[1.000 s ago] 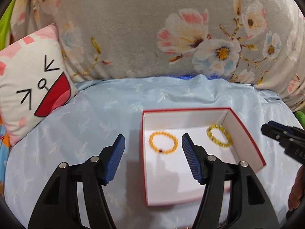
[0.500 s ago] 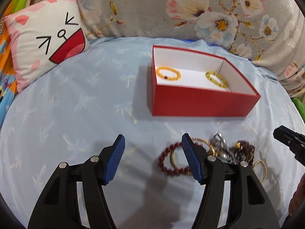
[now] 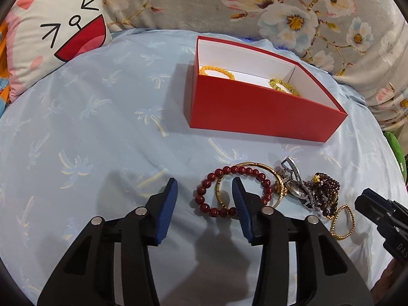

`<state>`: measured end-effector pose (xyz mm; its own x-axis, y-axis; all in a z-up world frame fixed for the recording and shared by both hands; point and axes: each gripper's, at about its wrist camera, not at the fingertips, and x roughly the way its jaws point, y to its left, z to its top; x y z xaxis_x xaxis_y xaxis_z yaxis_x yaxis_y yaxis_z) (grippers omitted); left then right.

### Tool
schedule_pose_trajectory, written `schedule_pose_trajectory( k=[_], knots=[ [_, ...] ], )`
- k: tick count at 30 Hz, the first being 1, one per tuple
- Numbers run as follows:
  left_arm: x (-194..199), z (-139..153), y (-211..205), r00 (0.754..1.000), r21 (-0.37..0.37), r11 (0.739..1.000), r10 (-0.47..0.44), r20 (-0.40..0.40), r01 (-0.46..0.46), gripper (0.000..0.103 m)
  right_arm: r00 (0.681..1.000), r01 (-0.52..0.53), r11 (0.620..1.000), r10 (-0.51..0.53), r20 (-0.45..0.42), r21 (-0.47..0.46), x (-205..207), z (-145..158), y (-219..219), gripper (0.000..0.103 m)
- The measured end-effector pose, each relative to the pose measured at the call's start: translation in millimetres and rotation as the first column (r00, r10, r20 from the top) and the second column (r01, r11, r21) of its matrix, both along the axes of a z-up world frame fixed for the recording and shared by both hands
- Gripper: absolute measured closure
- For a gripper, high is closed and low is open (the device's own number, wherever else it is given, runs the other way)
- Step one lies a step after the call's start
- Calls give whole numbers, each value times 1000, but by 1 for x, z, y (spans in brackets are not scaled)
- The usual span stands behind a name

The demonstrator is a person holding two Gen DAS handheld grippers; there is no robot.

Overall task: Organize jewelry
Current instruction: 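Grasp the dark red bead bracelet with the left tool while the right tool grasps the black bead bracelet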

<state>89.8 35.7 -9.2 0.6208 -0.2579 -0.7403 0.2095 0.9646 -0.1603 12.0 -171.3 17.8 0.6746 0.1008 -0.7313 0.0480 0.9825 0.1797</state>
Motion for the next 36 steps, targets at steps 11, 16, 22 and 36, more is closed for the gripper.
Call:
schedule_pose_trajectory(
  k=[11, 16, 22, 36],
  knots=[
    [-6, 5, 0, 999, -52, 998, -42, 21, 43, 96, 1000, -8, 1000, 8, -21, 11, 3, -9, 2, 70],
    [-26, 21, 5, 995, -102, 992, -60, 85, 68, 96, 1000, -11, 1000, 11, -14, 15, 3, -8, 2, 70],
    [-45, 20, 6, 993, -116, 989, -78, 84, 88, 96, 1000, 1, 1000, 0, -17, 26, 9, -9, -3, 70],
    [-41, 1, 11, 999, -105, 993, -45, 9, 46, 95, 998, 19, 1000, -18, -54, 8, 29, -22, -5, 82]
  ],
)
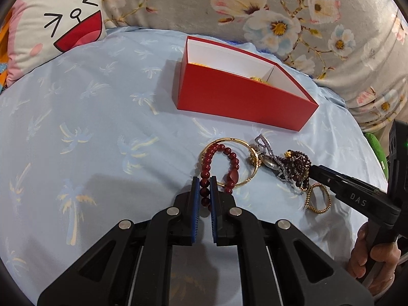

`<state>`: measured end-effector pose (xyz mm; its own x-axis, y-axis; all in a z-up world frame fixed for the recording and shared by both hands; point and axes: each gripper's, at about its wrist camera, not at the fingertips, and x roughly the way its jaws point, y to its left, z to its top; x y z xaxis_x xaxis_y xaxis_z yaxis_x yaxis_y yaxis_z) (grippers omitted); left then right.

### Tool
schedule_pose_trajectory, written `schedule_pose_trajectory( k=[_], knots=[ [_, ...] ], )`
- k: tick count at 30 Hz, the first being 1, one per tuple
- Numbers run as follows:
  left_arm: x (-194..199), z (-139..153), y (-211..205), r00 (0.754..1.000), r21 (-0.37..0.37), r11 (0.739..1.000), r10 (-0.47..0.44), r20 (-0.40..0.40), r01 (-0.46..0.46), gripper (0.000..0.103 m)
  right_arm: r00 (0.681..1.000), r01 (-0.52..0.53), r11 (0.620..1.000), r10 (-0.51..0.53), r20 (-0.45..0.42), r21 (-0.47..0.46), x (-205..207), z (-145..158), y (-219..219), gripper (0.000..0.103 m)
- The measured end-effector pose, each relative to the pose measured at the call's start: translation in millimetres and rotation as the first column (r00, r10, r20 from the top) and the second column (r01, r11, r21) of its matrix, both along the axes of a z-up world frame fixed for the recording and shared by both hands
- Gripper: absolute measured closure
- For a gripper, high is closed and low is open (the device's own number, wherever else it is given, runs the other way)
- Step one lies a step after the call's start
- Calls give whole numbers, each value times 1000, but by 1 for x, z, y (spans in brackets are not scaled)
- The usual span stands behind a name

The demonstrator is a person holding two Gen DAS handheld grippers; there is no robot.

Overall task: Organize jewelry
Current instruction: 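Grasp the dark red bead bracelet with the left tool while the right tool grasps the black bead bracelet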

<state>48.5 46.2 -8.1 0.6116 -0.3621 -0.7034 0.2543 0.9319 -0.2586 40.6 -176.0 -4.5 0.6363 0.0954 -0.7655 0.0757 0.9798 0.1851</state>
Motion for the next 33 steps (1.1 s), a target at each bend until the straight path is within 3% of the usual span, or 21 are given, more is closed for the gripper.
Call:
schedule_pose_trajectory(
  k=[15, 33],
  knots=[
    [2, -4, 2, 1000, -8, 1000, -1, -17, 1, 95, 1000, -29, 999, 29, 2, -33, 9, -2, 12, 96],
    [-5, 10, 4, 1000, -39, 999, -5, 19, 5, 95, 987, -31, 999, 26, 160, 30, -29, 58, 10, 96]
  ],
)
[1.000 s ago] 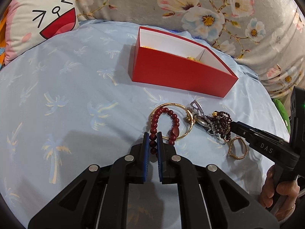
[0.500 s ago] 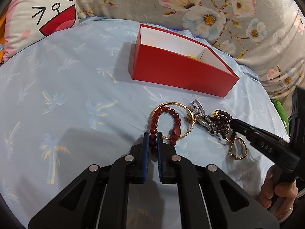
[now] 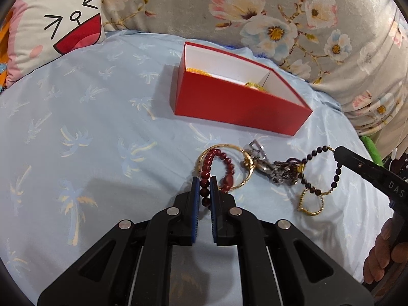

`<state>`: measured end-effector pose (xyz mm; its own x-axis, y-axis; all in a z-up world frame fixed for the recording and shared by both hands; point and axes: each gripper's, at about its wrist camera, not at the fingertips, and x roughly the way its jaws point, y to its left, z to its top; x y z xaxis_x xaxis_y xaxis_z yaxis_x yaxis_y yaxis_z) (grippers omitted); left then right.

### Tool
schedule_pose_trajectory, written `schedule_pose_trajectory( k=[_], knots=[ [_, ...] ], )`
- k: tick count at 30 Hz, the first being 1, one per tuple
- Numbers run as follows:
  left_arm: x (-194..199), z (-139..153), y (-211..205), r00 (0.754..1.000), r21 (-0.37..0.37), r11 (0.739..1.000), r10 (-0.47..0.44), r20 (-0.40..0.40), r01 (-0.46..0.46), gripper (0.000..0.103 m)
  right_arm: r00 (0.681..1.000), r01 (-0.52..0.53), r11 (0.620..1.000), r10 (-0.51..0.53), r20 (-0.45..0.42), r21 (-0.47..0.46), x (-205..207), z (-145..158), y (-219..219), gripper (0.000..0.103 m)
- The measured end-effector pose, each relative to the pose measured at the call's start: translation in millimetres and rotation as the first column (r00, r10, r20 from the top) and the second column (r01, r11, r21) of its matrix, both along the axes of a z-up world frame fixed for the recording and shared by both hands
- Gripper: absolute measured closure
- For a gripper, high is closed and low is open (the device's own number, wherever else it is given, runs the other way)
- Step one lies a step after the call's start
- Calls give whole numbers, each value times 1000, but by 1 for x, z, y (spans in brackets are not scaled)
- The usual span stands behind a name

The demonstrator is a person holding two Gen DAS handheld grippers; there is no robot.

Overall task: Organize jewelry
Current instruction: 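Grasp the dark red bead bracelet with the left tool while the right tool grasps the black bead bracelet, then carry both bead bracelets into the red box and open both tools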

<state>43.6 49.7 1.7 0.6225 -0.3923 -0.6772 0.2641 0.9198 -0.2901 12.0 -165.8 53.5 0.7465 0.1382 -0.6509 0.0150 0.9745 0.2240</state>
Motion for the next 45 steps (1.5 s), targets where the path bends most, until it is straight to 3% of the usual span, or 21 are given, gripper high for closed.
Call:
schedule_pose_trajectory(
  k=[12, 20, 25, 32, 37, 45],
  knots=[
    [-15, 39, -5, 998, -32, 998, -47, 48, 49, 96, 998, 0, 1000, 0, 61, 3, -17, 29, 1, 96],
    [-13, 71, -11, 992, -12, 996, -87, 92, 89, 96, 998, -12, 1000, 13, 66, -18, -15, 40, -1, 96],
    [2, 99, -23, 980, 26, 994, -113, 161, 111, 96, 996, -21, 998, 25, 83, -55, 1, 53, -1, 96],
    [49, 131, -40, 962, 28, 992, -122, 246, 119, 95, 994, -24, 998, 30, 105, -59, 55, 71, -9, 96],
    [95, 126, -42, 968, 8, 994, -108, 226, 109, 95, 996, -24, 999, 27, 88, -41, 100, 69, -14, 96],
    [151, 89, -51, 983, -7, 994, -106, 151, 109, 96, 998, -57, 998, 57, 18, 7, 156, 36, -7, 96]
  ],
)
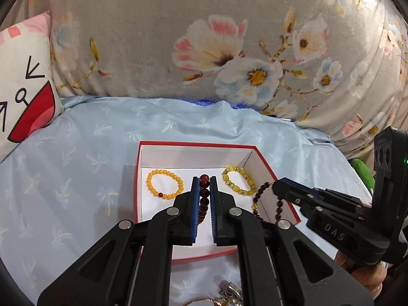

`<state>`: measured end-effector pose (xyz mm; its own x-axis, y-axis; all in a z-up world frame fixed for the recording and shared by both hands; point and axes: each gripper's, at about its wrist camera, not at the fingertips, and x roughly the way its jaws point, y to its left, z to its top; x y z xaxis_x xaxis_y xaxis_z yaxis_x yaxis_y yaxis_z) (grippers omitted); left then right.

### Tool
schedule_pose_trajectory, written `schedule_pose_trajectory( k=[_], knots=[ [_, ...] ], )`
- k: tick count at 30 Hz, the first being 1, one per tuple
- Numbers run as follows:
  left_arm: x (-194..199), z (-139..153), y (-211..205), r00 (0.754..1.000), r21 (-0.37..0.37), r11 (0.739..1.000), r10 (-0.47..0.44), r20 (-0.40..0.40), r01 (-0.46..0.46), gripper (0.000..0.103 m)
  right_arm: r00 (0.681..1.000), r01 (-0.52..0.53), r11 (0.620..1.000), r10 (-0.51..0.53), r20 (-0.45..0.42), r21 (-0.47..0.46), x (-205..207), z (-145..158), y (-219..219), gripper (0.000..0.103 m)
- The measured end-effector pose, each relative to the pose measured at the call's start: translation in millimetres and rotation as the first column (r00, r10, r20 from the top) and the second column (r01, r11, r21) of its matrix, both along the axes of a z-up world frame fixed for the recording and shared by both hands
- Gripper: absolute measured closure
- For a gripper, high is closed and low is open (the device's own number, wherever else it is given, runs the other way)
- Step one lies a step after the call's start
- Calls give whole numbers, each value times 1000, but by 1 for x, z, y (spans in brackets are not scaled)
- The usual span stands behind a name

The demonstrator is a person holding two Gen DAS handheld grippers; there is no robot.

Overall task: Organize jewelry
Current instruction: 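Carry both bead bracelets into the red box and open both tools, then grasp the gold bangle with the left tool while the right tool grasps the garnet bead bracelet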

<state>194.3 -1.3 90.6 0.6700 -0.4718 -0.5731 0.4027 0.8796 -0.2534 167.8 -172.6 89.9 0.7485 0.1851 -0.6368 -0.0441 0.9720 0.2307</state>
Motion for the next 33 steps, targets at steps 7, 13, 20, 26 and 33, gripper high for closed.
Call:
schedule_pose_trajectory(
  k=[7, 13, 20, 26, 33],
  knots=[
    [17, -25, -4, 998, 78, 995, 55, 6, -55, 94, 998, 6, 999, -9, -64, -44, 24, -36, 3, 95],
    [13, -31, 13, 990, 77, 987, 137, 26, -138, 51, 997, 68, 996, -69, -23, -55, 12, -34, -14, 64],
    [-11, -28, 34, 981, 86, 978, 188, 43, -192, 51, 997, 76, 993, -74, 23, -94, -18, -22, -12, 64],
    [-43, -36, 43, 983, 104, 977, 184, 28, -186, 51, 997, 68, 993, -66, 33, -96, -52, -18, -8, 64],
    [-85, -62, 40, 989, 120, 983, 142, -46, -136, 51, 997, 71, 994, -71, 9, -78, -91, -26, -6, 64]
  ],
)
